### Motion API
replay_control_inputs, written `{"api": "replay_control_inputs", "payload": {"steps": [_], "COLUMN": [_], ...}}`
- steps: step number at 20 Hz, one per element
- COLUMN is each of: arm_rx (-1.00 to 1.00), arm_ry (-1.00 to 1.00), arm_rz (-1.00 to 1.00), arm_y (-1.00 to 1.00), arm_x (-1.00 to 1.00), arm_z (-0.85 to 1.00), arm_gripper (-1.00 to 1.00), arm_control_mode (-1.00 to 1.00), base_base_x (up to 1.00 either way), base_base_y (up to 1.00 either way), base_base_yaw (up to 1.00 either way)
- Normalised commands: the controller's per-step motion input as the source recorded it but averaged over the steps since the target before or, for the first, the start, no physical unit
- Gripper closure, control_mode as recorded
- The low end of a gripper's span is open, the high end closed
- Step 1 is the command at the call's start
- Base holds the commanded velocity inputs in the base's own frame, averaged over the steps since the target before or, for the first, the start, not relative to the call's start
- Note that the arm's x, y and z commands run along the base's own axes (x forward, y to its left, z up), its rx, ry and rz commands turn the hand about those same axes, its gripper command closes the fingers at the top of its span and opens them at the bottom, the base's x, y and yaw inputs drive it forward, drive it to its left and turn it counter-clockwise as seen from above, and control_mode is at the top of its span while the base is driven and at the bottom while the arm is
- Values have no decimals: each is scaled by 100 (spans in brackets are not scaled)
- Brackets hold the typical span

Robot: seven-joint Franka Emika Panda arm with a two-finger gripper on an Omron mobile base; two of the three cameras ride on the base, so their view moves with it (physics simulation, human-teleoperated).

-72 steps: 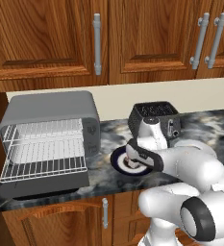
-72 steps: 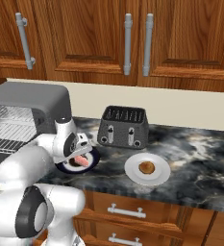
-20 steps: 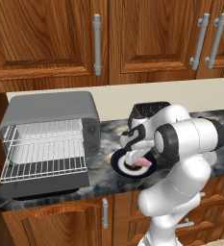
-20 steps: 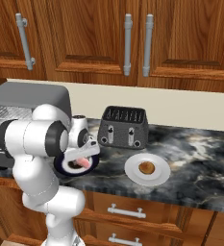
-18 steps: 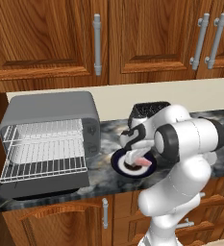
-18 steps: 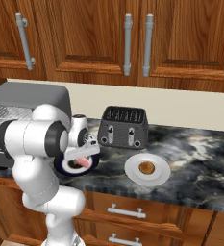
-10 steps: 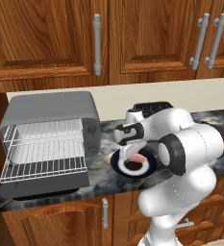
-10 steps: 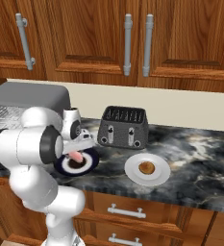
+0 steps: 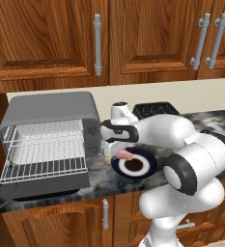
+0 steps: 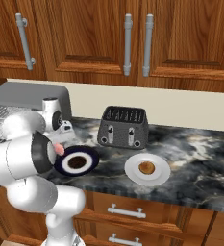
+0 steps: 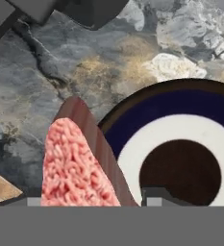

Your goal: Open the toaster oven door. Place the bread on the top rack in the toaster oven and place the steak on the bottom rack.

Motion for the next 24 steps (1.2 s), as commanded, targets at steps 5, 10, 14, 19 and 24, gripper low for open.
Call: {"api": "replay_control_inputs", "payload": {"steps": [5,10,14,19,24], "arm_rx": [0,1,0,0,0], "arm_ry": [0,1,0,0,0], "arm_rz": [0,2,4,5,4], "arm_y": [99,100,100,100,97], "arm_x": [0,4,24,50,21], "arm_z": [25,3,0,0,8], "arm_gripper": [100,100,100,100,100], "arm_control_mode": [-100,-100,-100,-100,-100], "base_base_x": [0,0,0,0,0], "base_base_y": [0,0,0,0,0], "base_base_yaw": [0,0,0,0,0]}}
